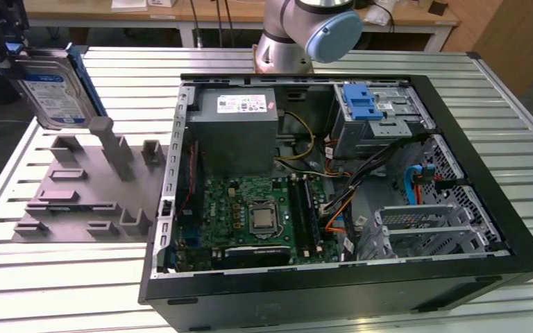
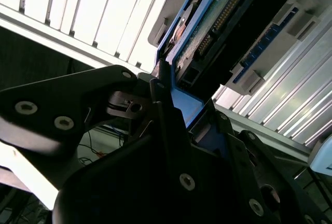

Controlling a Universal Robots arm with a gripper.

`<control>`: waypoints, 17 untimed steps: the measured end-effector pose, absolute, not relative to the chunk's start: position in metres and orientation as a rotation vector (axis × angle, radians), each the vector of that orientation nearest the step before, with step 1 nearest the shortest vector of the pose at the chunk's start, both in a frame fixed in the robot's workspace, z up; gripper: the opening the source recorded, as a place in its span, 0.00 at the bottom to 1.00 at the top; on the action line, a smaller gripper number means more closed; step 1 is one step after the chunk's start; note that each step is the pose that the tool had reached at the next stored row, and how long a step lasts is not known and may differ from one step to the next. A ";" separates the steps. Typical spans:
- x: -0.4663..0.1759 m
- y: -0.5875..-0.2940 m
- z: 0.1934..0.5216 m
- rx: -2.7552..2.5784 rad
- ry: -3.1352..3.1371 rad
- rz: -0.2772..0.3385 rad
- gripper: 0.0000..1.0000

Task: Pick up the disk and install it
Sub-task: 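Pick up the disk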

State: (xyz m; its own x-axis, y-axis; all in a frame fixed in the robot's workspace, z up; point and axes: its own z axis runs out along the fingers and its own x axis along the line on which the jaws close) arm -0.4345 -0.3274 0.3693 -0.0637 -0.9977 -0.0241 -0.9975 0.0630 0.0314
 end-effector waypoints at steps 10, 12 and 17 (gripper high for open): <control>-0.435 -0.327 0.373 2.147 -2.287 -0.062 0.37; -0.435 -0.327 0.374 2.147 -2.287 -0.062 0.37; -0.434 -0.327 0.378 2.147 -2.287 -0.062 0.37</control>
